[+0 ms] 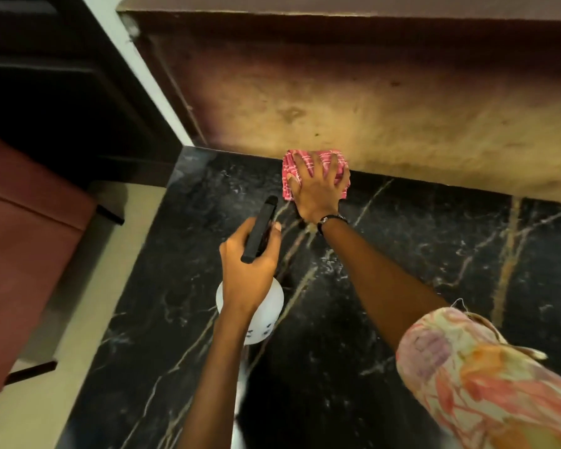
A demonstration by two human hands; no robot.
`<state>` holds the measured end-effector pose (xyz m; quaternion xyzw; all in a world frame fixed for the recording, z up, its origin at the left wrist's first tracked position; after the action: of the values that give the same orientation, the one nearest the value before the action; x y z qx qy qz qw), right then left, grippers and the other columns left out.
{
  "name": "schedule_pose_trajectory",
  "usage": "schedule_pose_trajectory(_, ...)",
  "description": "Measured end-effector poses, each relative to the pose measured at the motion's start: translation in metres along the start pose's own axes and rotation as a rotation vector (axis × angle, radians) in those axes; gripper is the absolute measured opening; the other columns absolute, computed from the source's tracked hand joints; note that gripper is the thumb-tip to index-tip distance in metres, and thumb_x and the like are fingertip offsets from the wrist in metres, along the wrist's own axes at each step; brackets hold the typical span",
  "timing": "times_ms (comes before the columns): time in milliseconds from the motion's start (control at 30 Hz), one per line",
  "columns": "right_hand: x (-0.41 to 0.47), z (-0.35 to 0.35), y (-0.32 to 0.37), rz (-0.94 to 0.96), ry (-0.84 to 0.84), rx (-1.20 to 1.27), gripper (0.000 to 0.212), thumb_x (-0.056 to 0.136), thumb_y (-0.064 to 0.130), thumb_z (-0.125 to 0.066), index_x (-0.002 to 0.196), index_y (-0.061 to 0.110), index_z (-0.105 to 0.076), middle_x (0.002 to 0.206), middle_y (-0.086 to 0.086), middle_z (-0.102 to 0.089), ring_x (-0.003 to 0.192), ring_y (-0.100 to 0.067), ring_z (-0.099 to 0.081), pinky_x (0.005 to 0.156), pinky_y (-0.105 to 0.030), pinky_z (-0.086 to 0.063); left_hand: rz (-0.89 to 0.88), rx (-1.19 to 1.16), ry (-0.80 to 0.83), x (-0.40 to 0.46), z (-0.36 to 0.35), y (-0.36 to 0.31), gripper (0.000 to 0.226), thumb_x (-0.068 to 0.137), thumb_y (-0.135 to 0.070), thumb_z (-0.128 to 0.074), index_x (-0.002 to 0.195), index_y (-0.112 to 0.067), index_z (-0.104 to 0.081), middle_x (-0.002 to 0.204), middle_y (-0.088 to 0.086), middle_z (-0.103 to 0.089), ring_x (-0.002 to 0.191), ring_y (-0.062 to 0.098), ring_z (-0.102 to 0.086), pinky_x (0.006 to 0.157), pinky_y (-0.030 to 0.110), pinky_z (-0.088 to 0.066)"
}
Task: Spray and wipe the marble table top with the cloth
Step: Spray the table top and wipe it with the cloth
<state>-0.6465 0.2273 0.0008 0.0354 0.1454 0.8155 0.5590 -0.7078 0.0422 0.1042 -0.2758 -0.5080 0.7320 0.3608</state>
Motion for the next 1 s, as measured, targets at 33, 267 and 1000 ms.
schedule_pose_trajectory(33, 0.005, -0.005, 0.017, 0.012, 0.000, -0.002, 0.052, 0.101, 0.047, -0.027, 0.150, 0.036, -0.015, 0.160, 0.001, -0.011, 0.145, -0.038, 0.005, 0.112, -0.058, 0.007, 0.007, -0.003, -0.015, 0.005, 0.013, 0.005, 0.022, 0.091, -0.020, -0.059, 0.076, -0.003, -0.060, 0.057, 0.027, -0.047, 0.043, 0.032, -0.038, 0.043, 0.034, -0.035)
schedule_pose_trajectory(267, 0.032, -0.034, 0.120, 0.116, -0.010, -0.008, 0.052, 0.100, 0.047, -0.029, 0.149, 0.034, -0.020, 0.159, -0.002, -0.016, 0.145, -0.038, 0.000, 0.113, -0.058, 0.006, 0.025, -0.022, -0.129, 0.029, 0.088, 0.031, 0.020, 0.091, -0.023, -0.059, 0.078, -0.008, -0.061, 0.064, 0.028, -0.052, 0.050, 0.040, -0.043, 0.044, 0.041, -0.038)
schedule_pose_trajectory(1000, 0.048, -0.061, 0.233, 0.049, -0.137, 0.044, 0.049, 0.096, 0.047, -0.041, 0.142, 0.029, -0.038, 0.151, -0.012, -0.032, 0.143, -0.041, -0.013, 0.113, -0.059, -0.004, 0.012, -0.023, -0.240, 0.046, 0.146, 0.058, 0.021, 0.091, -0.024, -0.059, 0.079, -0.007, -0.062, 0.053, 0.015, -0.048, 0.043, 0.022, -0.044, 0.045, 0.029, -0.039)
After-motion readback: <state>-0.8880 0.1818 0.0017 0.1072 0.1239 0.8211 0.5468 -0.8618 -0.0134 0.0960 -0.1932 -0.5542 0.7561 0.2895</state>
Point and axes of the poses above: each hand's wrist, its own x-axis towards the middle knuckle, its own z-axis out of the back of the hand, y = z × x, the point moved 5 cm from there along x, towards the middle knuckle
